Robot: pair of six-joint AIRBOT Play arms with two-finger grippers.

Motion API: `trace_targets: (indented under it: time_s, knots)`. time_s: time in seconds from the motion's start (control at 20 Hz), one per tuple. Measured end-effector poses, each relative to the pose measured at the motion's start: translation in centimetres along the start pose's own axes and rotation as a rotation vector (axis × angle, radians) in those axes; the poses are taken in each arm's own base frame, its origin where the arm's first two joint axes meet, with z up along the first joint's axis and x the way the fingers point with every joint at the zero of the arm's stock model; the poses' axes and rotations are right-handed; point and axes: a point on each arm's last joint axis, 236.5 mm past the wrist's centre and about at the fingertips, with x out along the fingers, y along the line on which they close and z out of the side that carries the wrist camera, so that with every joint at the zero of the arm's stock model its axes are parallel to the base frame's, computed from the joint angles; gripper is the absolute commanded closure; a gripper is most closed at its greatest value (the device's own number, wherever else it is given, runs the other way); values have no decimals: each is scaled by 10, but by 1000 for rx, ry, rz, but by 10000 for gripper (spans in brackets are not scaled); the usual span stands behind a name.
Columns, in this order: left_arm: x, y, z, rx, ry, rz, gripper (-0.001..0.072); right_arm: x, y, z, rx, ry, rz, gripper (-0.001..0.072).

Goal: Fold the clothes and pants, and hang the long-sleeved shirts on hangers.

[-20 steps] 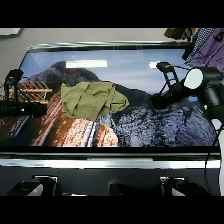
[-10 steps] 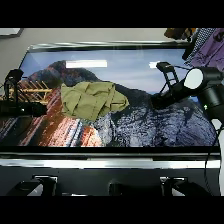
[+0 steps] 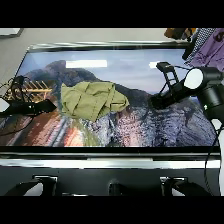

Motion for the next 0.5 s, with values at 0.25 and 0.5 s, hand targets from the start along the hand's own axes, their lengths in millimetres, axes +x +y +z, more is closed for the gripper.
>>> trace_targets:
  time_s: [0.25, 0.5]
  knots:
    - [64, 9, 16, -213, 30, -200, -13, 0, 0, 1, 0, -6, 0, 689]
    - [116, 18, 35, -265, 10, -223, -13, 0, -1, 7, 0, -29, -3, 689]
